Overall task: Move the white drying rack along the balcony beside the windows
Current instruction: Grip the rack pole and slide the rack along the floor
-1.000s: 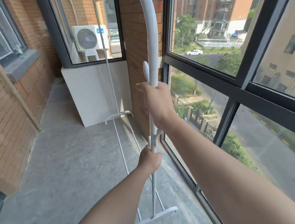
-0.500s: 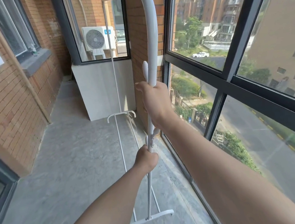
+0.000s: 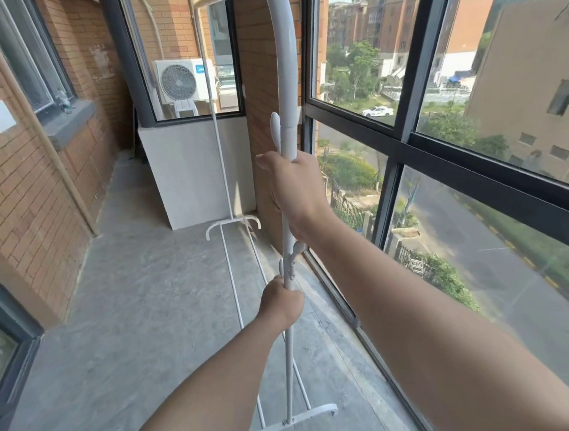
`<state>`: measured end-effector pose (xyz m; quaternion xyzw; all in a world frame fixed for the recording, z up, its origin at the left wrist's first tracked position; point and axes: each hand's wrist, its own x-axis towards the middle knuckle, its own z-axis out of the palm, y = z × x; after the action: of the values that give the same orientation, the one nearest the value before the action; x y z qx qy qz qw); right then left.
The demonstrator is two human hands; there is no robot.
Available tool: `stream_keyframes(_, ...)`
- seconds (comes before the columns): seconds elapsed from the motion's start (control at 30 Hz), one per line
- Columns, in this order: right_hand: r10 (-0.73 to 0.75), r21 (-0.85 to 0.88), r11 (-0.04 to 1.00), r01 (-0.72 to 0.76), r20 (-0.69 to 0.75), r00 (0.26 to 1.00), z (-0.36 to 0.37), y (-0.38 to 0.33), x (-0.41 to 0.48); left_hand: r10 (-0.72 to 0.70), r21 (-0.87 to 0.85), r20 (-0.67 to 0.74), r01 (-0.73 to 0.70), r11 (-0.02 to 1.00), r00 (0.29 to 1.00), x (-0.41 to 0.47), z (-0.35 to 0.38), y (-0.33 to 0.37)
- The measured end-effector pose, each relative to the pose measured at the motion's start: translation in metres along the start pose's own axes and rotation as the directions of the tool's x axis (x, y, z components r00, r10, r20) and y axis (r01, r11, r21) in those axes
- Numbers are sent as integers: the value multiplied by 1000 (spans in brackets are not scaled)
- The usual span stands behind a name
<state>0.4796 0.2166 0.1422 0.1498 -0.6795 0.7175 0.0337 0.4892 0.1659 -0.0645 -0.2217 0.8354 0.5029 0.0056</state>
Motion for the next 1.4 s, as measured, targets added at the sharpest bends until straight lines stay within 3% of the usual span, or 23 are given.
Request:
stream_keyframes(0.63,-16,-7,1000,16,-13,1000,-55,-53,-192,27,26,10,-27,999,1000,-197,30,-36)
stream_keyframes(0.9,-16,-24,1000,16,-6,1000,-106,-83,-270,-42,-54,-35,40,998,998,-291,69,-36)
stream_keyframes(1.4,-16,-81,997,13,-39,999,-143,-97,-370,-18,-66,25,20,998,1000,-388,110,-57)
